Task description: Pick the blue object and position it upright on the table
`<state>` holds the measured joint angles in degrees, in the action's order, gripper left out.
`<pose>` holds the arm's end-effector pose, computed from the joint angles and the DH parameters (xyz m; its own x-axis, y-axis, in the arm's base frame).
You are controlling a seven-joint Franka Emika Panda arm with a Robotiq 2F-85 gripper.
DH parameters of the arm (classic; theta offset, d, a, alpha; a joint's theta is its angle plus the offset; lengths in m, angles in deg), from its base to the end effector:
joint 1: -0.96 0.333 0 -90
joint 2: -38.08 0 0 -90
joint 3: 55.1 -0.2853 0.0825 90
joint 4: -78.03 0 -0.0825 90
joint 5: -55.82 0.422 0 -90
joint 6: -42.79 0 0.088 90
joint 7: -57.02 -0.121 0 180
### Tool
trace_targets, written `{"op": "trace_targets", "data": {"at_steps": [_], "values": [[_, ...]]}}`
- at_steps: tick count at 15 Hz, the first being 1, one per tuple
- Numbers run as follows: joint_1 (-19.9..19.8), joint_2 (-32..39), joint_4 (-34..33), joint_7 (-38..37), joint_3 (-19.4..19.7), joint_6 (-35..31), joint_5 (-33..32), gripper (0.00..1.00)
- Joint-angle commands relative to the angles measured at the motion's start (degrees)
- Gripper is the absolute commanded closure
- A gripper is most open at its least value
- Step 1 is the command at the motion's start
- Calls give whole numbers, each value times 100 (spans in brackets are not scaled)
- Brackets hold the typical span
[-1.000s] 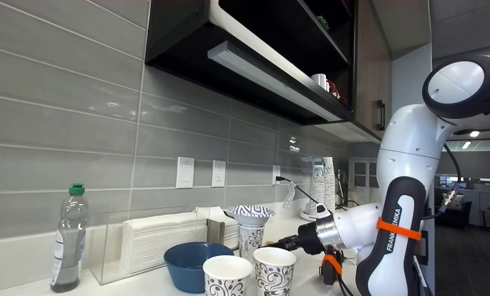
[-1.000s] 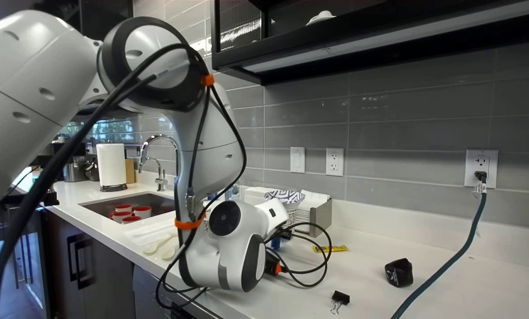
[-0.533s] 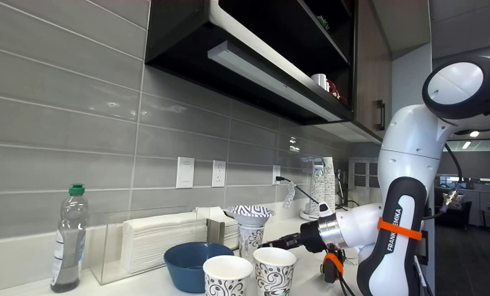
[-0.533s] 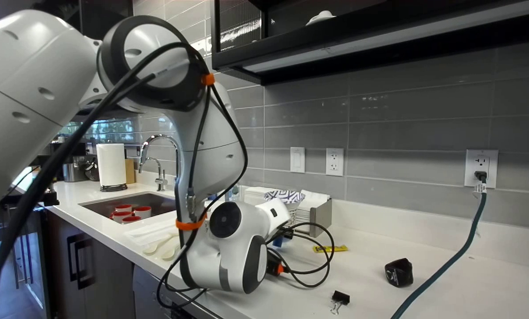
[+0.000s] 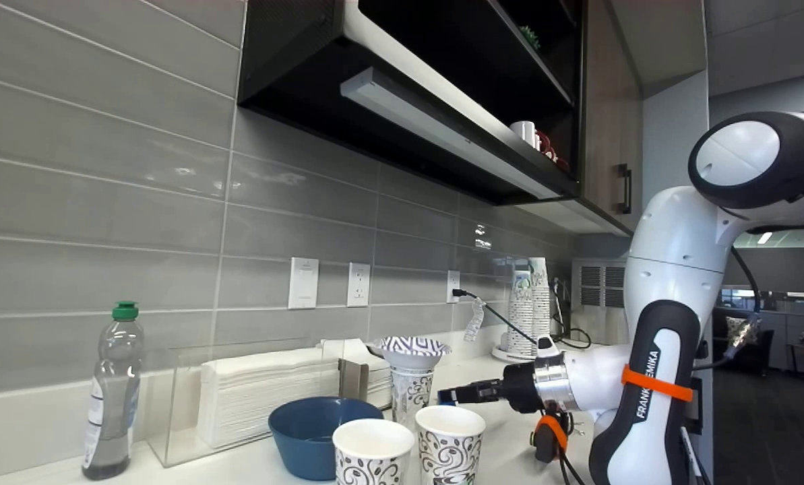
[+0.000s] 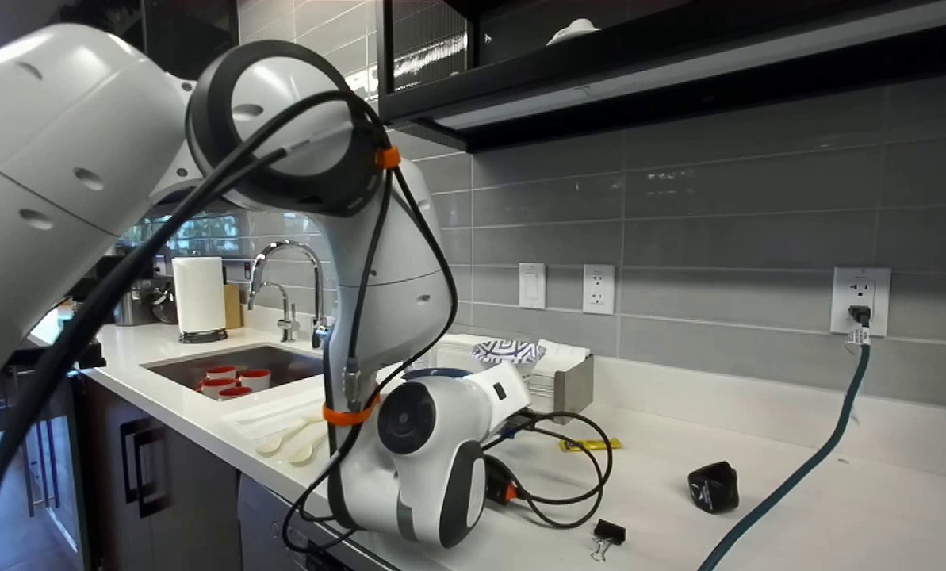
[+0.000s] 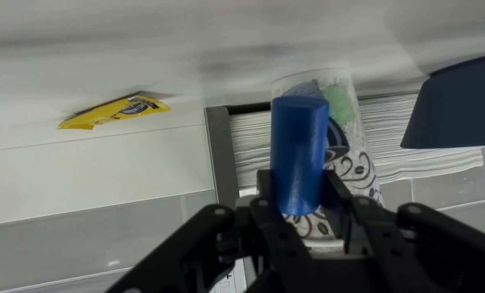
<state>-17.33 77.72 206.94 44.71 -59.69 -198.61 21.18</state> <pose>0.5328 -0.0434 0.1514 0.3242 -0.0417 0.9451 0.2648 -0.9551 -0.1330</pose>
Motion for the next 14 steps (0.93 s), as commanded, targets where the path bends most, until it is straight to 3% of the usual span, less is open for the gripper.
{"op": "trace_targets", "data": {"at_steps": [1, 4, 5, 7, 8, 9, 10, 14], "values": [[141, 355, -236, -60, 105, -217, 11, 92], [175, 421, -276, -62, 103, -161, -21, 92], [25, 418, -290, 25, -64, -106, -48, 92], [184, 402, -281, -58, 99, -164, -40, 92], [187, 403, -281, -52, 110, -163, -42, 74], [184, 385, -272, -55, 117, -169, -39, 42], [186, 375, -266, -42, 126, -177, -35, 41], [168, 304, -223, -35, 168, -185, -50, 14]]}}
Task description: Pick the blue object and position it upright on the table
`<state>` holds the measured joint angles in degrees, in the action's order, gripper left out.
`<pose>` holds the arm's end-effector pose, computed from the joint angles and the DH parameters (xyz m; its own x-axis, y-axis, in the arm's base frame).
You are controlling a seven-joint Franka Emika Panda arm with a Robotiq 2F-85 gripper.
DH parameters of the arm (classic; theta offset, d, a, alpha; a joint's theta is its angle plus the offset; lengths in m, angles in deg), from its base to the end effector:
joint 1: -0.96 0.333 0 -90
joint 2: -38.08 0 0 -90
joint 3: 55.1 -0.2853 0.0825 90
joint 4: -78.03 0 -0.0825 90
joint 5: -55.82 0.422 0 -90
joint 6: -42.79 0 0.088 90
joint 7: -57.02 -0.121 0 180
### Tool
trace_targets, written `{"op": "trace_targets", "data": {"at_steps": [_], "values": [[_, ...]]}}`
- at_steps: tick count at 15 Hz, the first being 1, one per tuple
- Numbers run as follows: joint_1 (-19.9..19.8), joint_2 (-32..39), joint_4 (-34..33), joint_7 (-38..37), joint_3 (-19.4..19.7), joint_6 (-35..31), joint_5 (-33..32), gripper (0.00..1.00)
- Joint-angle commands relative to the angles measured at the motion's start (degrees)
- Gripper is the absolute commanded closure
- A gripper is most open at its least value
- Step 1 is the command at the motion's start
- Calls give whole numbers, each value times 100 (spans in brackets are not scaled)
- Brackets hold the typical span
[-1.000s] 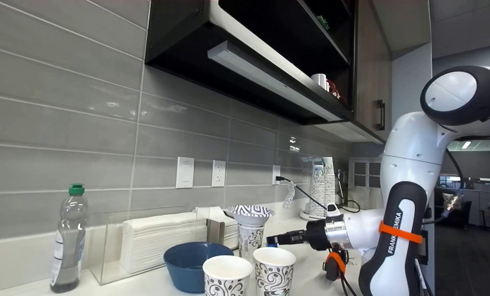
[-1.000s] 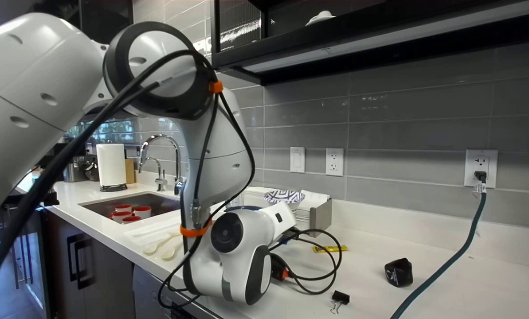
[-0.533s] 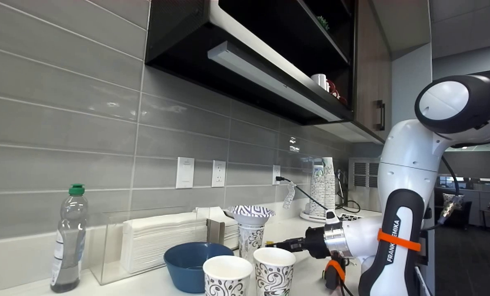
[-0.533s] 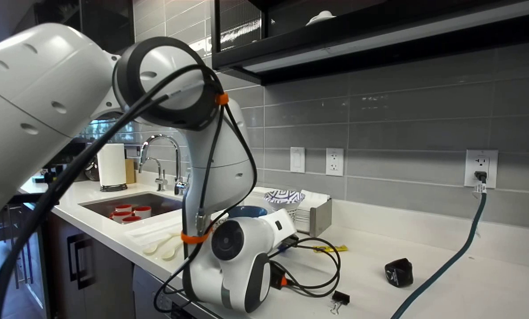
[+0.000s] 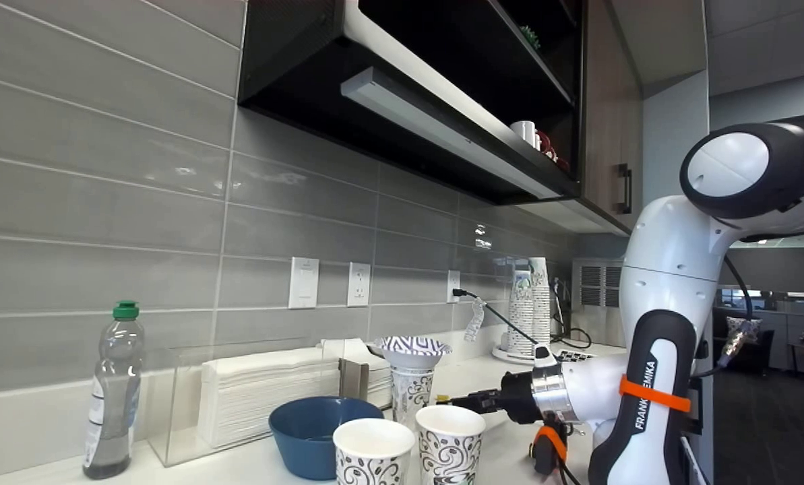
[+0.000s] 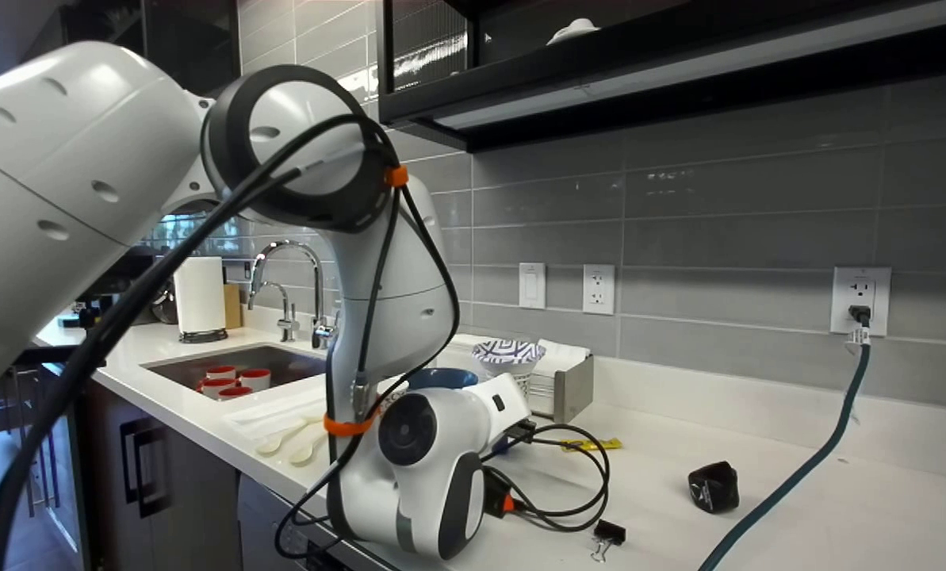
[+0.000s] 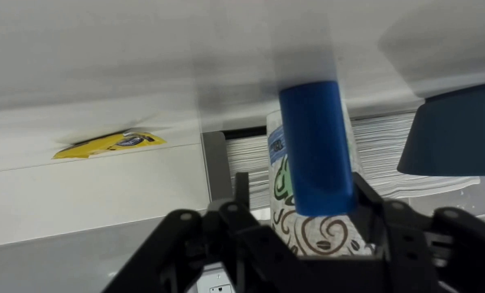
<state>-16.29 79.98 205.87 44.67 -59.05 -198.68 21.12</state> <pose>0.5319 -0.0390 0.1353 0.3442 -0.0396 0.9381 0.2712 -0.9523 -0.1397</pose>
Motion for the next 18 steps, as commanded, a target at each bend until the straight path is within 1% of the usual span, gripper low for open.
{"op": "trace_targets", "data": {"at_steps": [1, 2, 4, 7, 10, 12, 14, 16, 18], "values": [[62, 41, -90, -27, 120, -166, -65, 7], [64, -24, -34, -14, 143, -144, -87, 0], [43, -213, 104, -58, 195, -20, -165, 0], [19, -684, 447, -140, 303, 239, -403, 0], [-16, -1119, 702, -285, 416, 586, -793, 0], [-59, -1448, 876, -479, 474, 972, -1179, 0], [-173, -1830, 1065, -953, 456, 1489, -1725, 0], [-301, -2209, 1175, -1600, 422, 1972, -2405, 0], [-425, -2578, 1226, -2396, 372, 2287, -3192, 0]]}}
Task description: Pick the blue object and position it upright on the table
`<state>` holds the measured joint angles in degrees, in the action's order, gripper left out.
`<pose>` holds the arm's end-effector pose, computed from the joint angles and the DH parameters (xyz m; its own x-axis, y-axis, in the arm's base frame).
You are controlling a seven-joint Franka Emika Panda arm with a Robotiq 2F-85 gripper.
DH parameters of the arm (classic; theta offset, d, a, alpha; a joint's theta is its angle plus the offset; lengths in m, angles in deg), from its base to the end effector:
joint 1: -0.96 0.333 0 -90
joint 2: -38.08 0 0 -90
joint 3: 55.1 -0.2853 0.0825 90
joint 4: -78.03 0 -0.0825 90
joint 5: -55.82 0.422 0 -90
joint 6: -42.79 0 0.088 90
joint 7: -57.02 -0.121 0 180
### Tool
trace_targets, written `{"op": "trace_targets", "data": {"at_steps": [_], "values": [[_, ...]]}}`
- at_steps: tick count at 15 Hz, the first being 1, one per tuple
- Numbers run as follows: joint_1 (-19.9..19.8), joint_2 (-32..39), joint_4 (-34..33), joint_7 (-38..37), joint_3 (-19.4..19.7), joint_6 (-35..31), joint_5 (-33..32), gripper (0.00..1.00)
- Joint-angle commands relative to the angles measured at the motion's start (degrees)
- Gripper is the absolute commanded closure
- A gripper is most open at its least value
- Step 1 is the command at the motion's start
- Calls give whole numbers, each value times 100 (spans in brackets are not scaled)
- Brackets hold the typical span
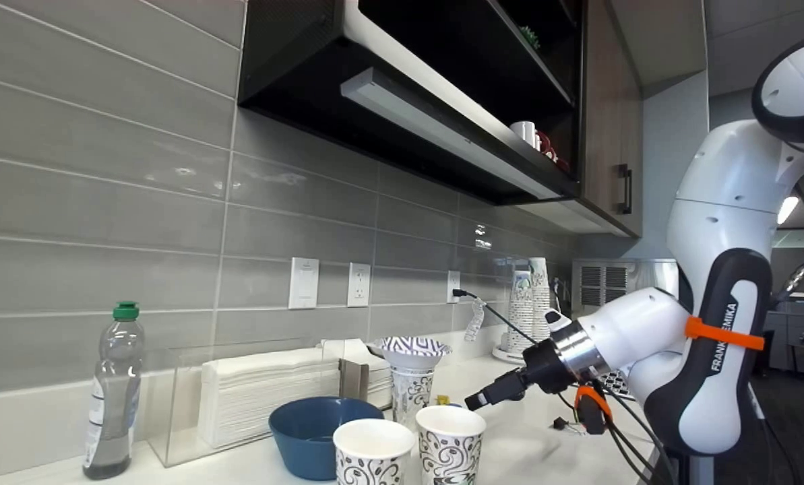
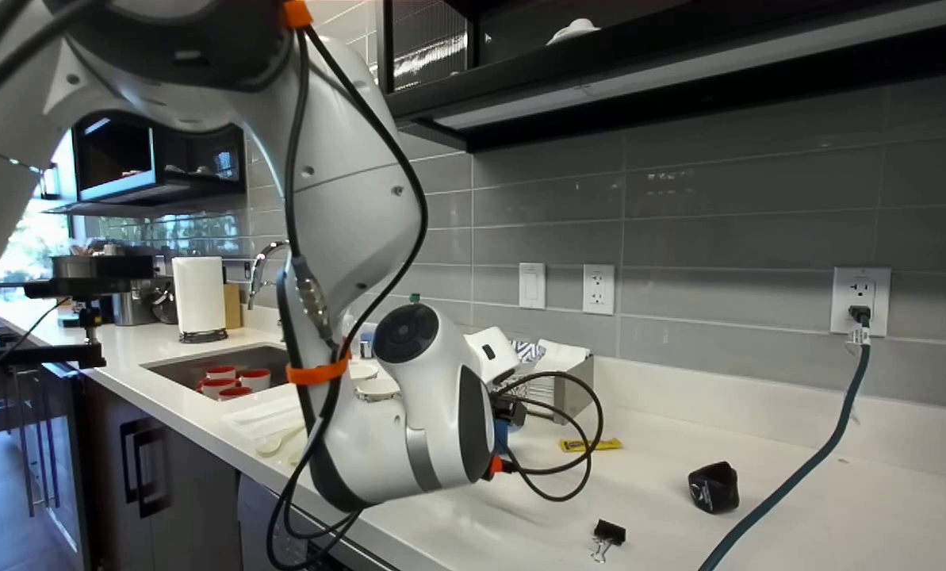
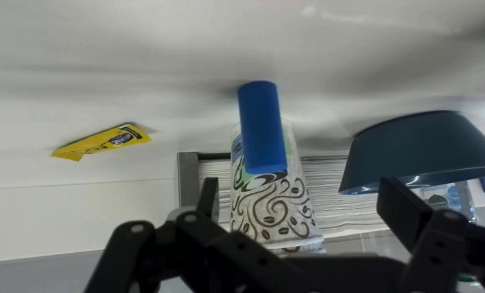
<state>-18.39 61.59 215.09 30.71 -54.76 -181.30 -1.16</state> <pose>0.5047 -0.0494 0.1934 0.5473 0.1233 0.8278 0.3558 -0.9295 -0.0967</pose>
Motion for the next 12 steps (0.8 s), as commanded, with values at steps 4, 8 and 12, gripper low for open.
{"op": "trace_targets", "data": {"at_steps": [4, 8, 12], "values": [[-308, -1322, 238, -2473, 4, 787, -2388, 0], [-283, -1836, 164, -3729, 139, 919, -3564, 0], [-244, -2264, 67, -4735, 217, 889, -4464, 0]]}}
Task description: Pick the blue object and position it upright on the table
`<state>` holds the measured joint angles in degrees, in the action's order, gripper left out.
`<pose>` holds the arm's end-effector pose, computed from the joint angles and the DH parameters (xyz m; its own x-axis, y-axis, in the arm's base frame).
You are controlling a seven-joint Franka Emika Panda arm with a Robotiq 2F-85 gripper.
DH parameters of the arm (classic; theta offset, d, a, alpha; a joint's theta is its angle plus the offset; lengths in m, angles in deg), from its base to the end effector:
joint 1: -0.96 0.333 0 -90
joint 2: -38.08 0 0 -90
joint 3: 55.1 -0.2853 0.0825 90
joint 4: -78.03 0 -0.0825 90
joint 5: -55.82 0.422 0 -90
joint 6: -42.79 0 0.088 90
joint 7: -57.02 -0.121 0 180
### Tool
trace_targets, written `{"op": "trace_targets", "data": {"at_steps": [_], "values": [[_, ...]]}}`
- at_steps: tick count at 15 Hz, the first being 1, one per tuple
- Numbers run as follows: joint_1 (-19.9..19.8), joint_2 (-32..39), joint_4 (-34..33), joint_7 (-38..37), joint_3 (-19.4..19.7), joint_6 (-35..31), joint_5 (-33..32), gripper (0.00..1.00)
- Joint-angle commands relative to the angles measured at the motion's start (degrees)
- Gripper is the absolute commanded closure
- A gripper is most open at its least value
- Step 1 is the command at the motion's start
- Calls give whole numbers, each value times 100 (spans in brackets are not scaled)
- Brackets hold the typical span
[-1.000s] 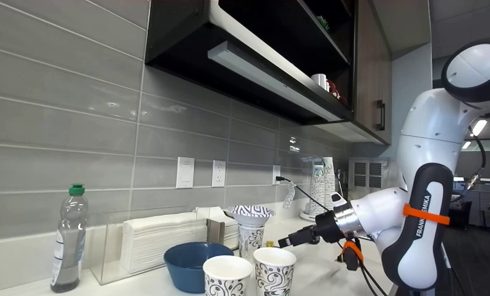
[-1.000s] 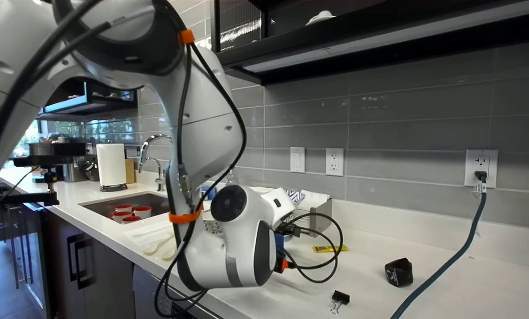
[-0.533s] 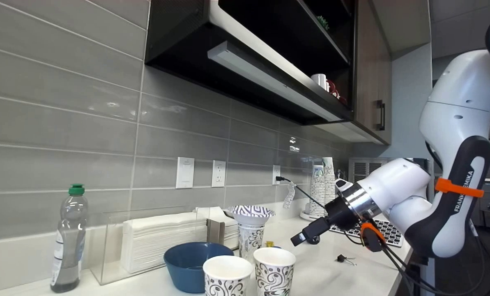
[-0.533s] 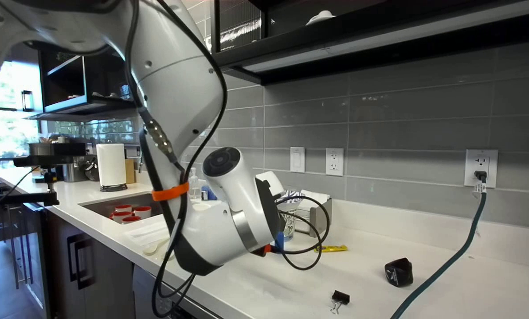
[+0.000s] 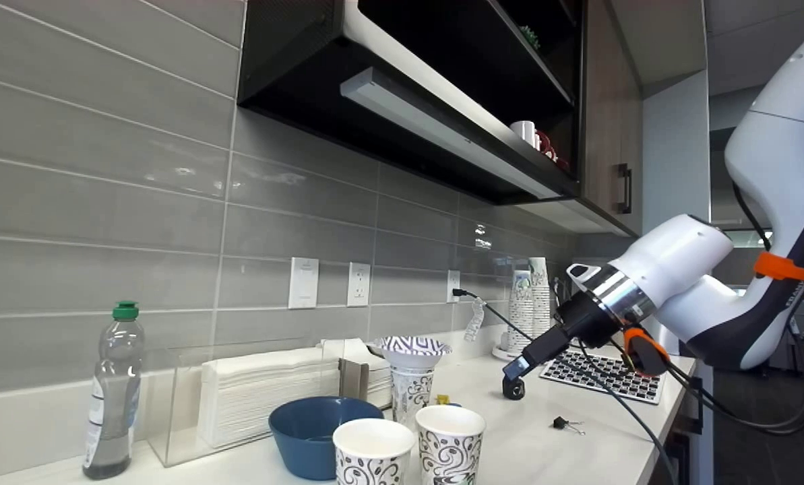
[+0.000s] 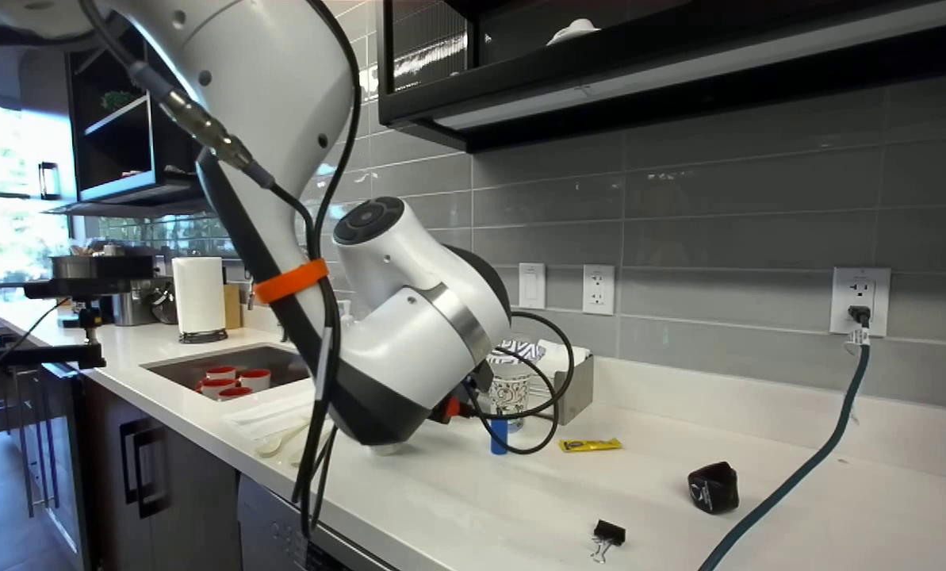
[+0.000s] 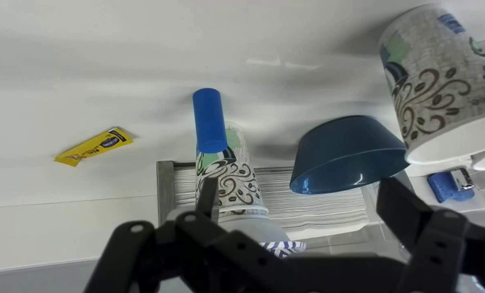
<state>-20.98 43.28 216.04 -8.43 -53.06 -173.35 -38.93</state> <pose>0.4640 -0.0512 0.2769 0.6763 0.1502 0.7212 0.3574 -0.9229 -0.1429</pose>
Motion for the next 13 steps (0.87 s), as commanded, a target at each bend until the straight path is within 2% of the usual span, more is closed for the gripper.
{"op": "trace_targets", "data": {"at_steps": [1, 7, 8, 13], "values": [[25, -540, -50, -1065, 49, 84, -904, 0], [-2, -877, -309, -1846, 5, 199, -1675, 0], [1, -707, -175, -1426, 26, 65, -1292, 0], [1, -776, -249, -1546, 26, 113, -1422, 0]]}}
